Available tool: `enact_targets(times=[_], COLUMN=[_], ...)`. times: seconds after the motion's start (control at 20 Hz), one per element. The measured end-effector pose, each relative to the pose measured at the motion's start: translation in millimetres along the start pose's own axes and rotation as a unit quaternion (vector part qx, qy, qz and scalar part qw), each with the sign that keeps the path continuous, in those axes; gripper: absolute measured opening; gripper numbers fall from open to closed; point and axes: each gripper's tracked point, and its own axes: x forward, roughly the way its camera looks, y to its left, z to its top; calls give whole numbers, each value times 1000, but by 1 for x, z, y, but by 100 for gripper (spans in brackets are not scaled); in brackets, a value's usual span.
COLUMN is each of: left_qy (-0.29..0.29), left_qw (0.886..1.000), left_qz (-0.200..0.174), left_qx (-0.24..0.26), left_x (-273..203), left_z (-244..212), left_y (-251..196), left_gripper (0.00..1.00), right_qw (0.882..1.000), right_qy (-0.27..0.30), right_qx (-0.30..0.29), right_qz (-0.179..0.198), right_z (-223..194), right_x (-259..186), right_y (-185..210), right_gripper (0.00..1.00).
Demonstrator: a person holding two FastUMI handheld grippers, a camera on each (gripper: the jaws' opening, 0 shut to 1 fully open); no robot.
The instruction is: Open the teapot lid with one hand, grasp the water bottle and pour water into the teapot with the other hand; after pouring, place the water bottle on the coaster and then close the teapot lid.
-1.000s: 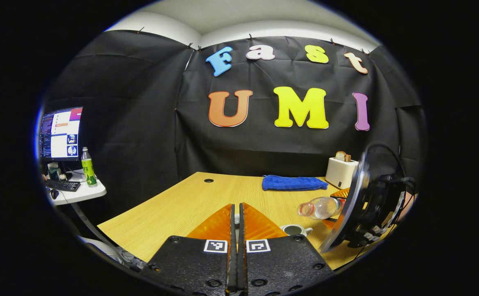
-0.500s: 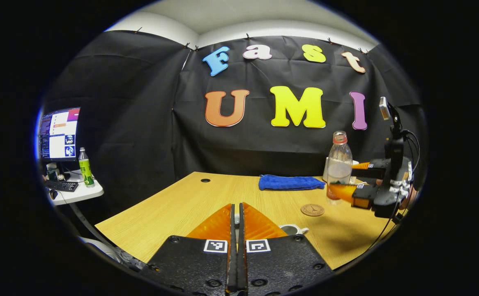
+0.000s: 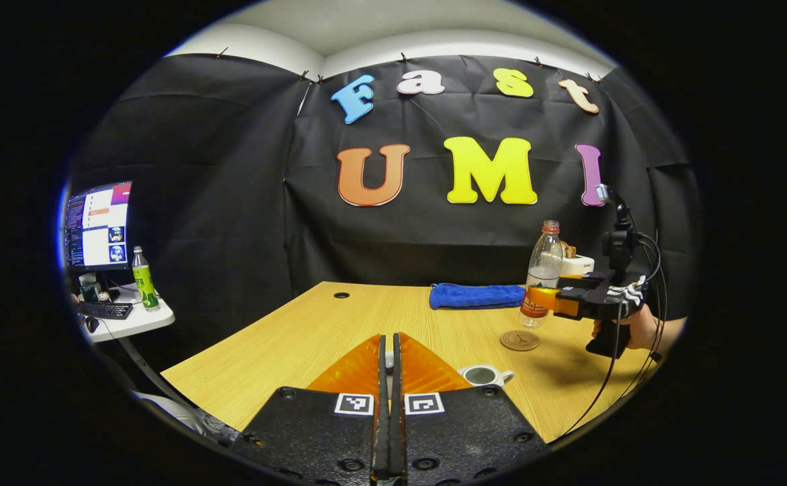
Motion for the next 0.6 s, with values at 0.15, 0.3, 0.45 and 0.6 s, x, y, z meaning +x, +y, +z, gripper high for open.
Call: enact_targets(times=[0.15, 0.3, 0.45, 0.6], left_qy=[2, 10, 18, 19], left_qw=[1000, 1000, 1000, 1000], left_qz=[8, 10, 10, 8], left_qx=[0, -3, -4, -2], left_x=[3, 5, 8, 9], left_z=[-3, -9, -14, -15], left_y=[5, 8, 9, 7], left_gripper=[3, 3, 3, 3], right_qw=[1000, 999, 999, 999], right_qy=[23, 35, 42, 44], right_qx=[17, 27, 28, 29], right_qz=[1, 2, -4, -11], right_z=[-21, -32, -37, -39], right_x=[16, 20, 23, 22], right_y=[-3, -4, -7, -8], right_gripper=[72, 72, 72, 75])
